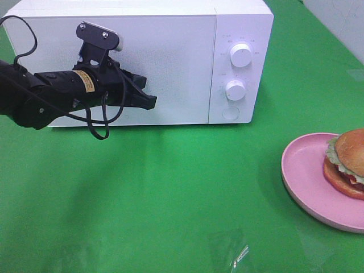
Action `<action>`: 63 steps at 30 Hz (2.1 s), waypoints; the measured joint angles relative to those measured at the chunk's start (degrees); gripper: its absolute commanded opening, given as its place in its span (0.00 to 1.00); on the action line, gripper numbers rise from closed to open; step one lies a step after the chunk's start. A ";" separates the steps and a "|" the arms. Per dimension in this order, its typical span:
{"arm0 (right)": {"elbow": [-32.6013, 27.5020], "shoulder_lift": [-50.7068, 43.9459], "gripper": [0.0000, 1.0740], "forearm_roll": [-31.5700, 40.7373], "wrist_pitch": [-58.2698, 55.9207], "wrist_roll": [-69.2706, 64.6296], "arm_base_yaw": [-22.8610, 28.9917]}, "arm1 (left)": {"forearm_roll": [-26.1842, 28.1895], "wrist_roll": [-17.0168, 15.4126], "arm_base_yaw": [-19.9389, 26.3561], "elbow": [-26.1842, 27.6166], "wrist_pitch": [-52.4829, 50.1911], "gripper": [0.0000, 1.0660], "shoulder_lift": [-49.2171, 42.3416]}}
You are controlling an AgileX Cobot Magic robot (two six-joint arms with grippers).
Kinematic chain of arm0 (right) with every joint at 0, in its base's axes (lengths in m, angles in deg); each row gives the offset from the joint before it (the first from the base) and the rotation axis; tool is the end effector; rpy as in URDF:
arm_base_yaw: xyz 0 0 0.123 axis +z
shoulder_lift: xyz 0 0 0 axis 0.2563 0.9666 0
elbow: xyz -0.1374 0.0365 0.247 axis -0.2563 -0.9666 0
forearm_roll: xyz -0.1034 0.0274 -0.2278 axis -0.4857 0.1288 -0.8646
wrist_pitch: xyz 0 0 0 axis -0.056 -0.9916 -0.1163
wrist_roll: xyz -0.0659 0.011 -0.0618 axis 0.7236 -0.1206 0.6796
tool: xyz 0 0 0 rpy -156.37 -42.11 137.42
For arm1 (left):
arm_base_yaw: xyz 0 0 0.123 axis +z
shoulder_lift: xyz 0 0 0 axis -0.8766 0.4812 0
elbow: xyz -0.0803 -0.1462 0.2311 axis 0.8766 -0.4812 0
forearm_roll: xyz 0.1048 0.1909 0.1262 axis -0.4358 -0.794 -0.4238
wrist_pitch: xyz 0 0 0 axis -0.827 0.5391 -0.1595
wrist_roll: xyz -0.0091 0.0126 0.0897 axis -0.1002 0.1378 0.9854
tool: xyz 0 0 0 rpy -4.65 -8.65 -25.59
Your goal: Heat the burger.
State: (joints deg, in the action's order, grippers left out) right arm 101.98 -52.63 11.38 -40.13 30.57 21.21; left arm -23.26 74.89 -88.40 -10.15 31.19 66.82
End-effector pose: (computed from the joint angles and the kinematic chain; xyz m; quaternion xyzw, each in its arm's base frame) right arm -0.0042 -0.0031 0.2842 -0.0281 0.8334 0.0251 0.5514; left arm 0.3533 -0.1928 0.1487 0.2517 0.7924 -0.1585 0.5326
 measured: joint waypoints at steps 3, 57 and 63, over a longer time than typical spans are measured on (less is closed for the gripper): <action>0.00 0.00 0.70 0.00 0.00 0.00 0.00 | 2.92 -0.52 -0.86 -0.23 2.81 0.00 -1.32; 0.00 0.00 0.70 0.00 0.00 0.00 0.00 | 11.29 7.68 24.01 -11.06 95.68 0.94 -64.11; 0.00 0.00 0.70 0.00 0.00 0.00 0.00 | 11.46 8.42 24.06 -18.96 95.00 0.94 -75.46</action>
State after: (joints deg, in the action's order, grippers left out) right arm 101.98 -52.63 11.38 -40.13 30.57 21.21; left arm -11.80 83.31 -64.33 -29.12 126.19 -8.64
